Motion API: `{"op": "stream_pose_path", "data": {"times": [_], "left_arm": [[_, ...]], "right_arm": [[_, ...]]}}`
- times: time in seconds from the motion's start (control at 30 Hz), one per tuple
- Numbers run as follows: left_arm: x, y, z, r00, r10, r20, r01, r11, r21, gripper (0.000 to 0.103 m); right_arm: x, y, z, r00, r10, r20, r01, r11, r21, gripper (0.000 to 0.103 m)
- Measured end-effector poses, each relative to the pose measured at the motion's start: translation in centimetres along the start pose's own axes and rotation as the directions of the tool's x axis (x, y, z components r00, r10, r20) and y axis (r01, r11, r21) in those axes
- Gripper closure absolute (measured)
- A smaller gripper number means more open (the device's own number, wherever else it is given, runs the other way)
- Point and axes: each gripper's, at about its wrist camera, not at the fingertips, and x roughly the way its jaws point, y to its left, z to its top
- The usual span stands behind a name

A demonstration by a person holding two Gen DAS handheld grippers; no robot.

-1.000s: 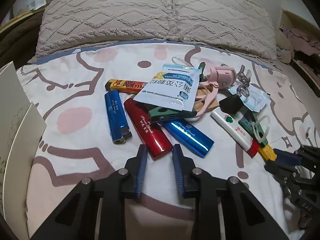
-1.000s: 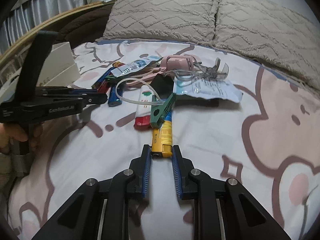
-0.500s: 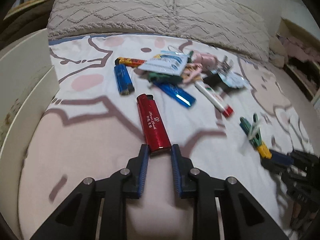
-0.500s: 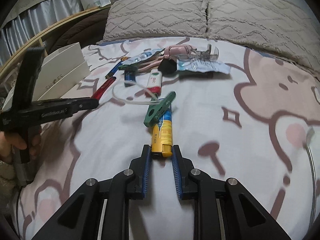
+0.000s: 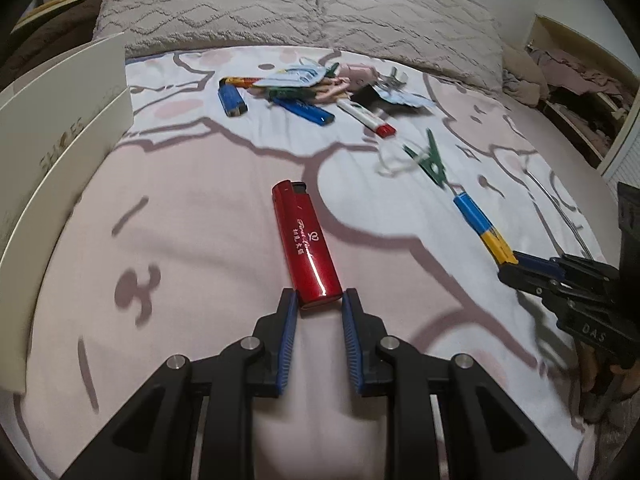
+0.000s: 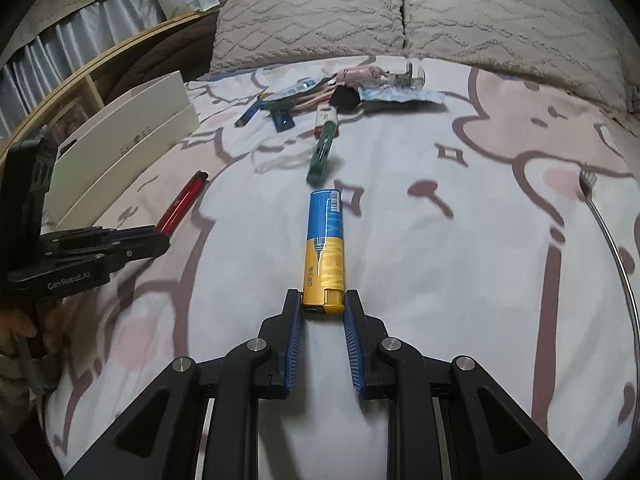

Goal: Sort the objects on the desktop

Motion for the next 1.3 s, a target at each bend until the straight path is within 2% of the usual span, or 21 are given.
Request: {"op": "stream_pose_path", "data": {"times": [0.23, 0.43, 0.63, 0.87, 1.0, 1.1, 1.17, 1.2, 1.23, 1.27, 1.3], "left_arm": [[-2.2, -0.7, -2.9, 0.998, -0.054, -0.032, 0.055, 0.998, 0.005, 0.08], [-3.8, -1.3, -5.1, 0.998, -0.052, -0.045, 0.053, 0.998, 0.026, 0.08], [-5.1, -1.9, -6.8, 0.998, -0.049, -0.05, 0.052, 0.997, 0.054, 0.08], [-5.5, -2.5, -7.5, 1.0, -0.005, -0.03, 0.006, 0.998, 0.058, 0.08], [-5.3, -2.8, -7.5, 0.999, 0.04, -0.018, -0.04, 0.999, 0.025, 0.079], [-5.3, -3.1, -7.5, 0.997, 0.078, -0.012, -0.078, 0.997, 0.027, 0.074], [-5.4, -3.1, -7.4, 0.991, 0.132, -0.002, -0.132, 0.991, 0.031, 0.056], [-5.4, -2.9, -7.3, 0.989, 0.15, 0.001, -0.15, 0.988, 0.023, 0.05], [-5.5, -2.4, -7.3, 0.985, 0.175, -0.003, -0.175, 0.985, 0.003, 0.037], [-5.5, -2.1, -7.2, 0.982, 0.187, -0.008, -0.187, 0.982, -0.01, 0.032], [-5.5, -1.6, -7.2, 0.982, 0.187, -0.013, -0.187, 0.982, -0.023, 0.032]], "right_arm": [[-1.3, 1.7, -2.2, 1.0, -0.026, -0.008, 0.026, 0.999, -0.029, 0.081], [-2.2, 3.0, -3.5, 0.999, -0.039, -0.014, 0.038, 0.997, -0.073, 0.081], [-3.3, 3.7, -4.9, 1.0, -0.006, -0.014, 0.005, 0.997, -0.077, 0.081], [-3.5, 4.5, -5.8, 1.0, -0.023, -0.014, 0.021, 0.995, -0.093, 0.081], [-3.4, 4.0, -5.9, 1.0, -0.001, -0.013, 0.0, 0.998, -0.062, 0.081], [-3.5, 4.3, -6.0, 1.0, -0.018, -0.004, 0.017, 0.997, -0.069, 0.081], [-3.5, 5.0, -6.1, 0.998, -0.064, 0.005, 0.064, 0.993, -0.099, 0.08], [-3.4, 5.5, -6.2, 0.995, -0.103, 0.012, 0.103, 0.987, -0.125, 0.078], [-3.4, 6.1, -6.3, 0.989, -0.144, 0.021, 0.146, 0.978, -0.15, 0.075], [-3.3, 6.5, -6.4, 0.982, -0.184, 0.031, 0.187, 0.968, -0.168, 0.067], [-3.3, 6.8, -6.5, 0.97, -0.241, 0.046, 0.245, 0.953, -0.178, 0.053]]}}
